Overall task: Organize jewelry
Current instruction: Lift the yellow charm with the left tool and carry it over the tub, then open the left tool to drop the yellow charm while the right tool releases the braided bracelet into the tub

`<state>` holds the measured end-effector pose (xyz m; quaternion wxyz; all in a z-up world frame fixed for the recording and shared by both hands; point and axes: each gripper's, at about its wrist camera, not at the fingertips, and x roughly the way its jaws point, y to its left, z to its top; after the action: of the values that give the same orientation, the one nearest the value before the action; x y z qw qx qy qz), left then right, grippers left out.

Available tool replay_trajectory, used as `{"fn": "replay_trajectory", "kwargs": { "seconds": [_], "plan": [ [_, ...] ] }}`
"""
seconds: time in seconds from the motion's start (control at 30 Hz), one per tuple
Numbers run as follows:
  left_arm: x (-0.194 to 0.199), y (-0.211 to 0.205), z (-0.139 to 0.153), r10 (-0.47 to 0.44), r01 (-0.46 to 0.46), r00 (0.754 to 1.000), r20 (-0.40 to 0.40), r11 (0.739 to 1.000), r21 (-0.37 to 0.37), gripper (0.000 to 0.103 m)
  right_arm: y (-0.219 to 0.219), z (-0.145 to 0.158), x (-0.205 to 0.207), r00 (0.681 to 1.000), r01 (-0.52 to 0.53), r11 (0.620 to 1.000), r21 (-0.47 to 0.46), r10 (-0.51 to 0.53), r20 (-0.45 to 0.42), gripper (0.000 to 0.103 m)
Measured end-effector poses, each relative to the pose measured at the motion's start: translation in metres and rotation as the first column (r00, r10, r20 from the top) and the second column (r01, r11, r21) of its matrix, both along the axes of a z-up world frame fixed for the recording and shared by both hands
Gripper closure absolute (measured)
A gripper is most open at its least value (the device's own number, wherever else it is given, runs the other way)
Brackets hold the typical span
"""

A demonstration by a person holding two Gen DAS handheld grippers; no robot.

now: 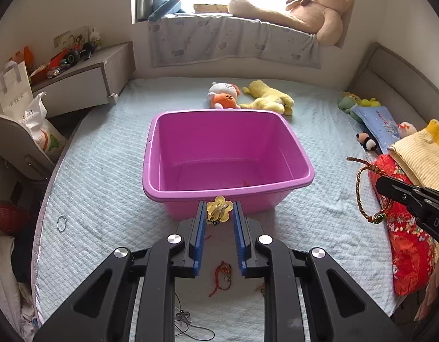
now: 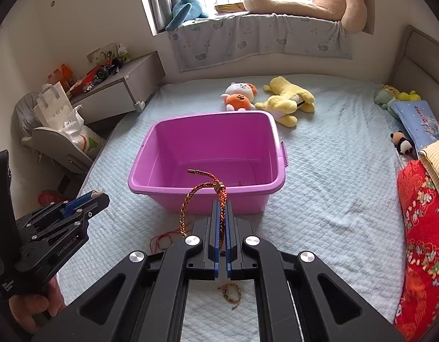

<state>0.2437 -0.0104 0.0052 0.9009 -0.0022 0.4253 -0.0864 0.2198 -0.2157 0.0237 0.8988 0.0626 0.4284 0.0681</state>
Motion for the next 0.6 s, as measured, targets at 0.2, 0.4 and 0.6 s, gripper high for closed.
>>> {"fn": "replay_trajectory", "kwargs": {
  "seconds": [0.2, 0.4, 0.6],
  "plan": [
    [0.055, -0.010, -0.005, 0.033, -0.032, 0.999, -0.022, 0.999, 0.033, 0.084, -0.002, -0.017, 0.070, 0.999, -0.033, 0.999, 0.032, 0.033, -0.025, 0.100],
    [0.117, -0.016, -0.027, 0.054, -0.049, 0.994, -0.098, 0.998, 0.049, 0.084, -0.002, -0.052, 0.138, 0.995, -0.049, 0.998, 0.024, 0.051, -0.090, 0.100],
    [0.161, -0.019, -0.060, 0.079, -0.069, 0.976, -0.201, 0.996, 0.057, 0.084, -0.002, -0.091, 0.193, 0.977, -0.053, 0.999, 0.009, 0.054, -0.207, 0.100]
  ]
}}
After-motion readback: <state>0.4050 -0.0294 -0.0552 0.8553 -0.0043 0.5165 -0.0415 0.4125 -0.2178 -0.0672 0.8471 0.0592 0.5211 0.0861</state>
